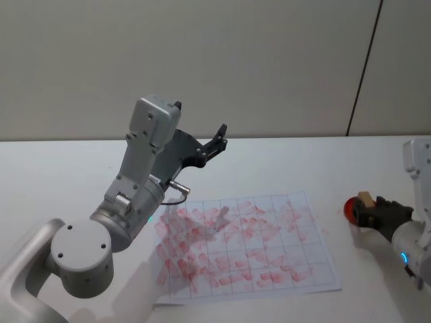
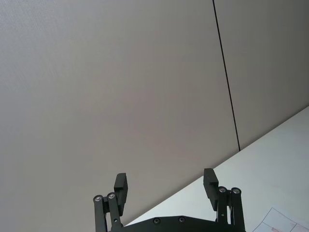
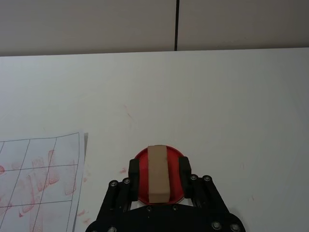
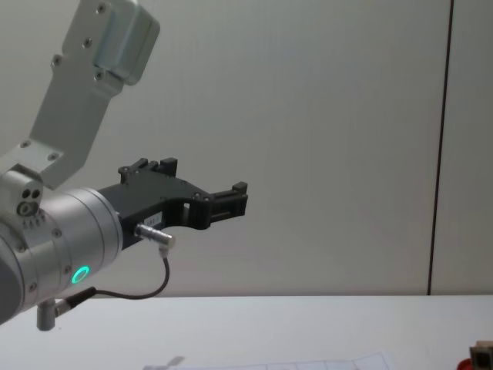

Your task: Use the one hand to pick up the stamp and affix it onto the A4 paper.

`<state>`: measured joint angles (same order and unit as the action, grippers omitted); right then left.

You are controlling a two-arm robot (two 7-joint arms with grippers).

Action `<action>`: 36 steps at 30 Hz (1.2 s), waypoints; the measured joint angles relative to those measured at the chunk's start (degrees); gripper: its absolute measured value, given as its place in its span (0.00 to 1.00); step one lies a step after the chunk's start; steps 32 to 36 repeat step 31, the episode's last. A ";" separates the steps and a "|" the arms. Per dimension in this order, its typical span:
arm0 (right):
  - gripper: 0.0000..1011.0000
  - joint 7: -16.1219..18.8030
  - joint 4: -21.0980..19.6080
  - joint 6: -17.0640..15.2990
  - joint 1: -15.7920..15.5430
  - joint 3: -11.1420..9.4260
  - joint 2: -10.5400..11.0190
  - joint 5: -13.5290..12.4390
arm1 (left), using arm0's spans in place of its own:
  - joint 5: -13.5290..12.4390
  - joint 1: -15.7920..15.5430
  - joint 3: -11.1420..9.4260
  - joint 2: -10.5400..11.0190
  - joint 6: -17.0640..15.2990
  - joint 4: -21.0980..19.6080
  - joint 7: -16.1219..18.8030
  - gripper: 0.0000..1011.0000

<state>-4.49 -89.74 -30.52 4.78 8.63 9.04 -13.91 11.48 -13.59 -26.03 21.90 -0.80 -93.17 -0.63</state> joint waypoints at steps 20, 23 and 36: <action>0.99 1.82 -2.05 7.32 -0.98 0.01 0.75 4.43 | 0.00 0.00 0.00 0.00 0.00 0.00 0.00 0.99; 0.99 2.17 -2.99 9.16 -1.45 -0.03 1.10 5.37 | 0.00 0.00 0.00 0.00 0.00 0.00 0.00 0.99; 0.99 3.14 -5.74 14.56 -2.83 -0.31 2.20 7.87 | 0.00 0.00 0.00 0.00 0.00 0.00 0.00 0.99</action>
